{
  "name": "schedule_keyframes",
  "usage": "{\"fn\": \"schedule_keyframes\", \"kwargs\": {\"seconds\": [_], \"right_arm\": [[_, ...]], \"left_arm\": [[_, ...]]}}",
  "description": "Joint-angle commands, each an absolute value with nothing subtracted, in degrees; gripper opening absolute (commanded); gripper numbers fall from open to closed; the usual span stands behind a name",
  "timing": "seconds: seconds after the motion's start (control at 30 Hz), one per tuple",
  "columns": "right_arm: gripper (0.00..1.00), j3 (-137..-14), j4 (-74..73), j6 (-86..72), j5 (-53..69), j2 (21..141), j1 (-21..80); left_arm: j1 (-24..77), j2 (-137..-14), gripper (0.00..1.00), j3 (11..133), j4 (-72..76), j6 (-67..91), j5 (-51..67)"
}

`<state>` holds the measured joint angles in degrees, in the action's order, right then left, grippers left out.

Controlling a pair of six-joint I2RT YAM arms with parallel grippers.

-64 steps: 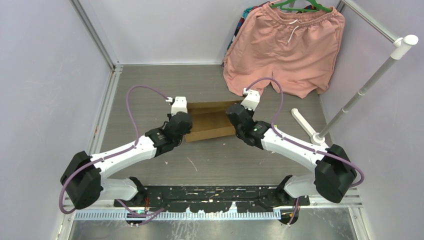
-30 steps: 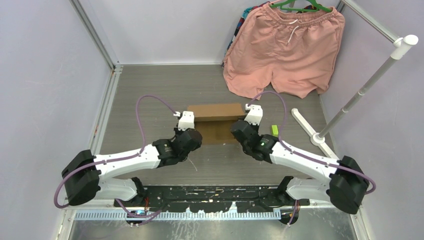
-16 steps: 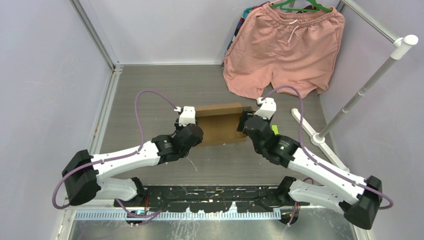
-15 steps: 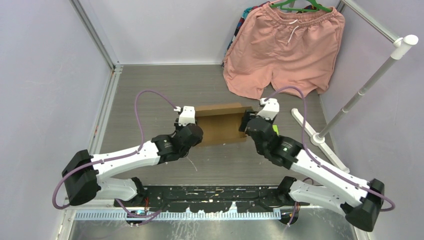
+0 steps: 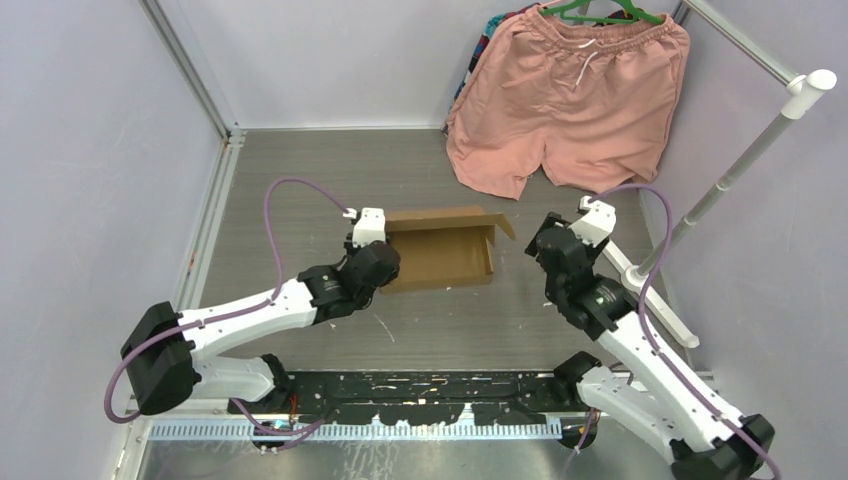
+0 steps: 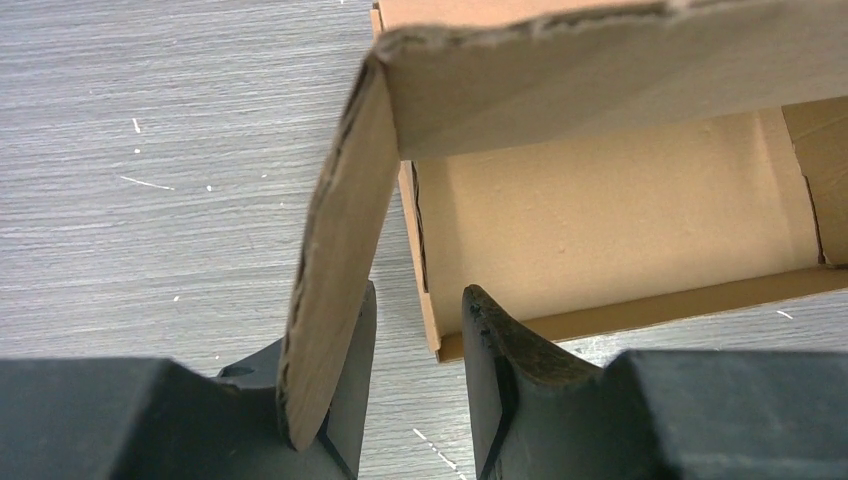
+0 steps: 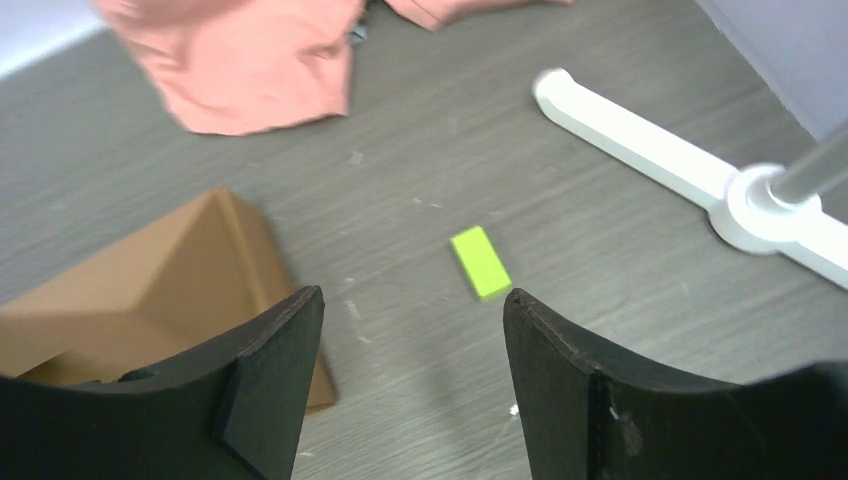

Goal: Fold the paper box

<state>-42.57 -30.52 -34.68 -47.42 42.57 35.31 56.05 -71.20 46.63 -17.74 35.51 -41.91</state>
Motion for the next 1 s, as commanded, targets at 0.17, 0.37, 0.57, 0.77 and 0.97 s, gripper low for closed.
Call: {"fn": "schedule_keyframes", "kwargs": {"seconds": [0.17,0.37,0.57,0.77,0.97], "right_arm": [[0.72,-39.00,-28.05,-33.86,-25.59,52.04,17.56],[0.68,-36.96,-23.51,-29.21,-16.34,57.15,9.90],[0.67,-39.43,-23.03,-26.65,-13.02,63.83,6.41],[0.67,-42.65,-23.05,-26.81,-11.77,71.26,5.50],[0.67,-43.42,-21.60,-26.37,-12.96,74.42,4.81]], "left_arm": [[55.57,-70.00,0.38,48.74,-15.84,34.42,-41.35],[54.57,-69.54,0.39,48.22,-14.91,34.14,-40.02],[53.16,-69.67,0.39,48.02,-14.13,33.79,-38.27],[52.31,-69.25,0.39,48.16,-13.81,33.36,-37.37],[51.55,-68.47,0.40,47.99,-13.67,32.97,-36.85]]}}
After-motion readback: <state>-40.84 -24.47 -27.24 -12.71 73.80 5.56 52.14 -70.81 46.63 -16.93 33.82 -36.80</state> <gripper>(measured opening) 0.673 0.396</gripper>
